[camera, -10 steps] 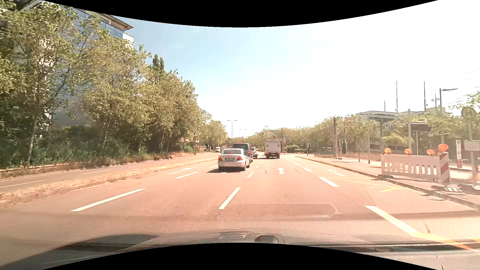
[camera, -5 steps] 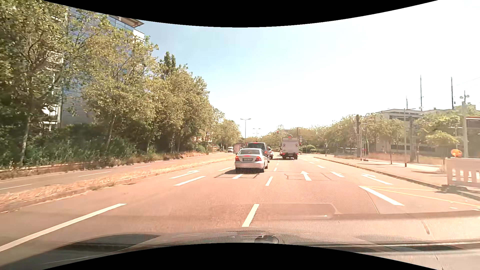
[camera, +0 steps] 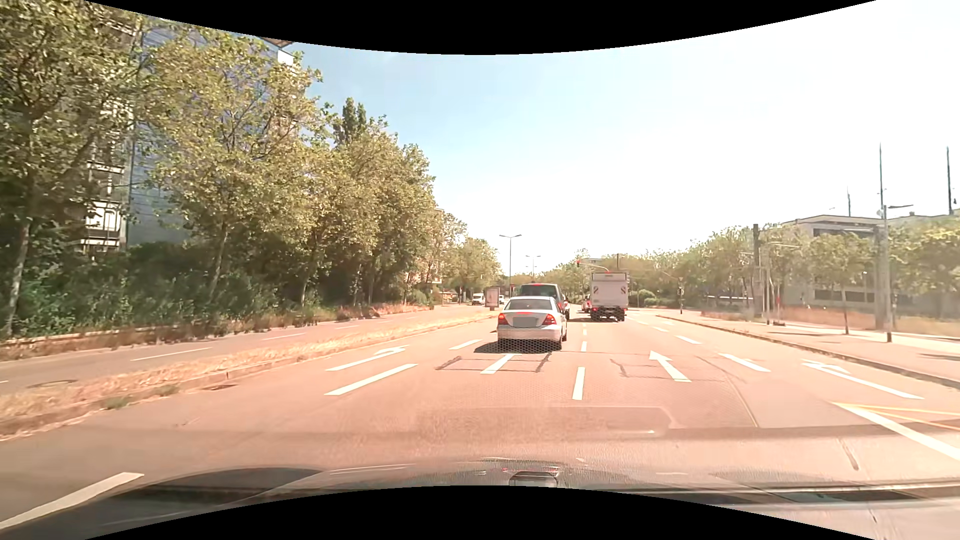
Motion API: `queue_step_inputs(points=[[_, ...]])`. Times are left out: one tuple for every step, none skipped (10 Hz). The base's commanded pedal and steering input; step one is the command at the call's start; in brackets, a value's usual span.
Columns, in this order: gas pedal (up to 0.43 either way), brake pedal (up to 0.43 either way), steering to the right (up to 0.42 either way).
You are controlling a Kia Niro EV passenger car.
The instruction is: Follow the waypoints while adhering to traffic rules and regulations
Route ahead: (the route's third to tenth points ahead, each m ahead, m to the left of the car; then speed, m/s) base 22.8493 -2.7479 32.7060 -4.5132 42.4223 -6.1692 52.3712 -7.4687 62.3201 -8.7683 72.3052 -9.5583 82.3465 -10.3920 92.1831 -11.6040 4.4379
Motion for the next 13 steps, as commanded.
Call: queue_step_inputs(points=[[0.000,0.085,-0.035],[0.000,0.079,-0.030],[0.000,0.085,-0.025],[0.000,0.104,-0.021],[0.000,0.116,-0.016],[0.000,0.122,-0.007],[0.000,0.134,0.003],[0.000,0.152,0.018],[0.000,0.165,0.039],[0.000,0.165,0.055],[0.000,0.171,0.070],[0.000,0.177,0.081],[0.000,0.183,0.087]])
